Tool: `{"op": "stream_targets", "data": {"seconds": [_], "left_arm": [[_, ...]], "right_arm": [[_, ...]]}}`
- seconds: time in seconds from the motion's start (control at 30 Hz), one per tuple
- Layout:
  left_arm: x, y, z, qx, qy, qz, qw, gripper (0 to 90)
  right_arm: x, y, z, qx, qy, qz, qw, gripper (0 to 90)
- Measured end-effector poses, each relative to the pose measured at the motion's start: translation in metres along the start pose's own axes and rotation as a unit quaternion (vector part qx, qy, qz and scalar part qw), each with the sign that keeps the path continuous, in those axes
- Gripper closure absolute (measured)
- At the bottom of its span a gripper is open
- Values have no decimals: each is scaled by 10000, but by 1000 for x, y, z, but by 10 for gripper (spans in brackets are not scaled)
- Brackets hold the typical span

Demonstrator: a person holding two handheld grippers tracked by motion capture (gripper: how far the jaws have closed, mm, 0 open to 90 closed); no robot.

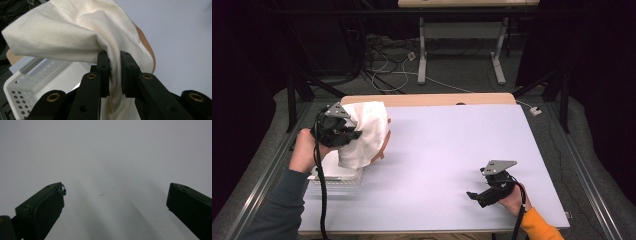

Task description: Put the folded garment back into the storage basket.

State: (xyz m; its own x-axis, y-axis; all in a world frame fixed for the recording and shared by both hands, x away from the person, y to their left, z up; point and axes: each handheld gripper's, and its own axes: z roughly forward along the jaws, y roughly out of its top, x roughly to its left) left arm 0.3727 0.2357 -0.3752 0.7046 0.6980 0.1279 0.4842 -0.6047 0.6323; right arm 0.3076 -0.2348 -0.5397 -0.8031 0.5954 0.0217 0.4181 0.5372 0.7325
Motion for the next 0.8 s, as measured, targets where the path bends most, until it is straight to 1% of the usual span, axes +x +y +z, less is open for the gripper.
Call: {"op": "stream_targets", "data": {"seconds": [0.03,0.07,0.13,0.17,0.27,0.3,0.33,0.43,0.5,0.53,0.6,0.63,0.67,0.7,0.73,0.77,0.8], "left_arm": [[1,-1,-1,-13,5,-26,10000,794],[4,-2,-4,16,59,-8,10000,794],[5,-3,-5,15,77,-31,10000,794],[7,-5,-6,24,150,-19,9999,794],[11,-6,-7,63,179,-3,9998,794],[11,-7,-8,81,192,-49,9998,794],[14,-9,-9,120,210,-34,9997,794],[16,-11,-10,119,206,-72,9997,794],[20,-13,-13,179,240,-68,9995,794],[22,-14,-14,217,234,-41,9995,794],[24,-16,-15,206,281,-105,9993,794],[25,-17,-17,243,286,-81,9993,793],[27,-18,-17,260,281,-86,9992,794],[28,-19,-18,229,331,-118,9991,793],[30,-20,-18,279,324,-107,9990,793],[30,-20,-18,279,324,-107,9990,793],[33,-22,-19,329,356,-135,9987,793]], "right_arm": [[0,0,0,0,-1,1,10000,11],[0,0,0,1,-1,-1,10000,11],[0,0,0,0,-3,-2,10000,11],[0,0,0,7,-5,-2,10000,11],[0,0,0,7,-7,-1,10000,11],[0,0,0,8,-12,-5,10000,11],[0,0,0,21,-28,-2,10000,11],[0,0,0,5,-15,-1,10000,12],[0,0,0,4,-14,-3,10000,11],[0,0,0,-16,-9,-8,10000,11],[0,1,-1,-52,-39,-21,10000,10],[0,1,-2,-73,-39,-16,10000,10],[0,1,-2,-102,-49,30,9999,10],[0,1,-2,-100,-48,30,9999,10],[0,1,-2,-69,-45,7,10000,10],[0,1,-2,-57,-52,-3,10000,10],[0,1,-2,-55,-42,-5,10000,10]]}}
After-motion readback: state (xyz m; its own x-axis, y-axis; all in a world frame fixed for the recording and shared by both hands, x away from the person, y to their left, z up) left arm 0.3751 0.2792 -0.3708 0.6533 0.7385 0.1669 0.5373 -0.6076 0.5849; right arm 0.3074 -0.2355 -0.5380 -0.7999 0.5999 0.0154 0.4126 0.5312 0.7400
